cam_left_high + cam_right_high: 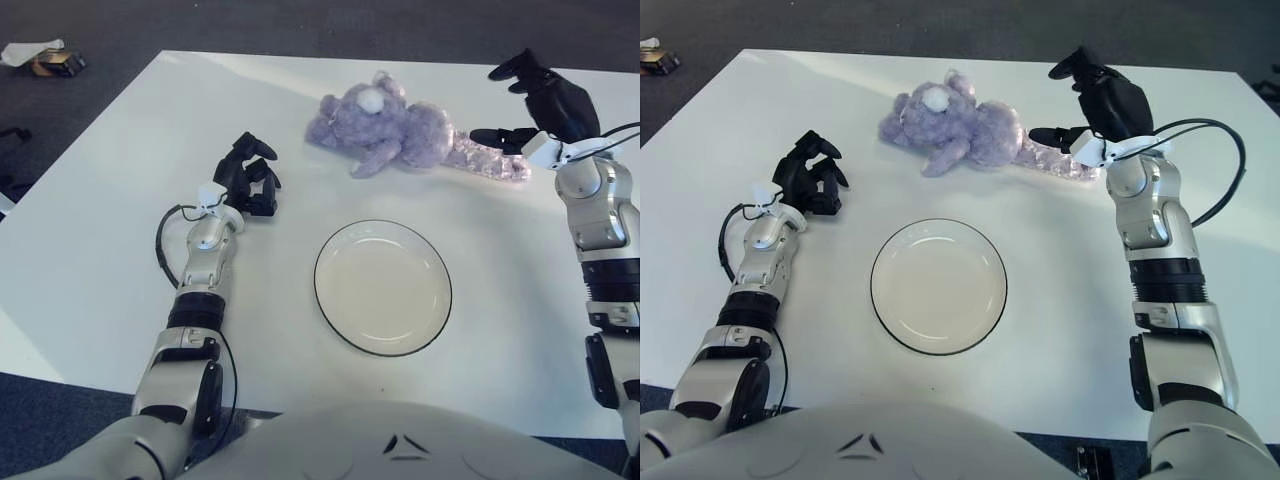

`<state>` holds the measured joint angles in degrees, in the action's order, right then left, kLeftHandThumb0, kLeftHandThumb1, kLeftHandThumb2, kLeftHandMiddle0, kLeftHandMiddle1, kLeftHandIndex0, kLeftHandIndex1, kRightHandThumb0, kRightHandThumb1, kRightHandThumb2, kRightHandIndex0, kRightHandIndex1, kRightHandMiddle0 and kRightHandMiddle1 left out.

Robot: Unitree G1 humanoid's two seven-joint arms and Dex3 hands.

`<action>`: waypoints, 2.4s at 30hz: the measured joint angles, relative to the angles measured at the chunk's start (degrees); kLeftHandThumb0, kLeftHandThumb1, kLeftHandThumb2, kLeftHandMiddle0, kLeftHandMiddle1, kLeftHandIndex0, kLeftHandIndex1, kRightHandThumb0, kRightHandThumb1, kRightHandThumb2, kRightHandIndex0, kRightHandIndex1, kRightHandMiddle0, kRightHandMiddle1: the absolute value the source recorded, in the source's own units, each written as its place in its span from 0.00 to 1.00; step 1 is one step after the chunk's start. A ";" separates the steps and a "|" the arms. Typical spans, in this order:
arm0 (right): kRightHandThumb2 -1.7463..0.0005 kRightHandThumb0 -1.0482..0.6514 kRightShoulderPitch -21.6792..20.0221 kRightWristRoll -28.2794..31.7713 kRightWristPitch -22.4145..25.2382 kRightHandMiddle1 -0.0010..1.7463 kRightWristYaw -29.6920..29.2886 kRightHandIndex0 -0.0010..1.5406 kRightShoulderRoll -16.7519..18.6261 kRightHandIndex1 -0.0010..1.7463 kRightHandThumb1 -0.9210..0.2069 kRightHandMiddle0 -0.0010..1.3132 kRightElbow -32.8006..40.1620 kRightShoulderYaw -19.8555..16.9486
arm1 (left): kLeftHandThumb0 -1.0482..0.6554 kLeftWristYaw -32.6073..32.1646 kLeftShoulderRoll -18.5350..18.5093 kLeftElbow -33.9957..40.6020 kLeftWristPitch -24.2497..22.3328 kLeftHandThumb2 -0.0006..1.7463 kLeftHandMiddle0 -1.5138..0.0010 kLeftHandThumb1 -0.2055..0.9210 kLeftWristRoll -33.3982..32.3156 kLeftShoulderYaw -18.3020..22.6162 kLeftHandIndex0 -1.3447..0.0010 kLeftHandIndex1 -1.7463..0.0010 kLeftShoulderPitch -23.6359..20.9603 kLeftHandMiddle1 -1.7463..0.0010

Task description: Put the doll into the plate.

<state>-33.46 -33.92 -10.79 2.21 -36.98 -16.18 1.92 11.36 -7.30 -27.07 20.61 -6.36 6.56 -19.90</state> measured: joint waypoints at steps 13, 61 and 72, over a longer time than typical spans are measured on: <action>0.72 0.00 -4.11 1.34 -2.41 0.44 5.73 0.08 -1.58 0.34 0.00 0.00 -3.66 3.47 | 0.61 -0.01 0.16 0.00 0.41 0.89 0.47 0.29 0.10 0.00 0.62 0.02 0.00 0.00; 0.58 0.00 -18.54 5.23 0.39 0.31 24.21 0.00 2.84 0.20 0.00 0.00 -18.62 12.77 | 0.61 -0.80 0.53 2.59 0.12 0.89 0.48 0.29 0.28 -0.98 0.64 0.00 1.01 0.00; 0.56 0.00 -20.46 5.20 0.26 0.30 24.04 0.02 3.79 0.21 0.00 0.00 -22.72 13.58 | 0.61 -1.19 0.48 3.40 0.11 0.90 0.47 0.29 0.49 -1.00 0.63 0.00 1.35 0.00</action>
<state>-53.92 -28.72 -10.53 26.25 -33.19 -38.90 15.50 10.17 -6.82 -23.67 20.72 -5.87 5.56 -18.55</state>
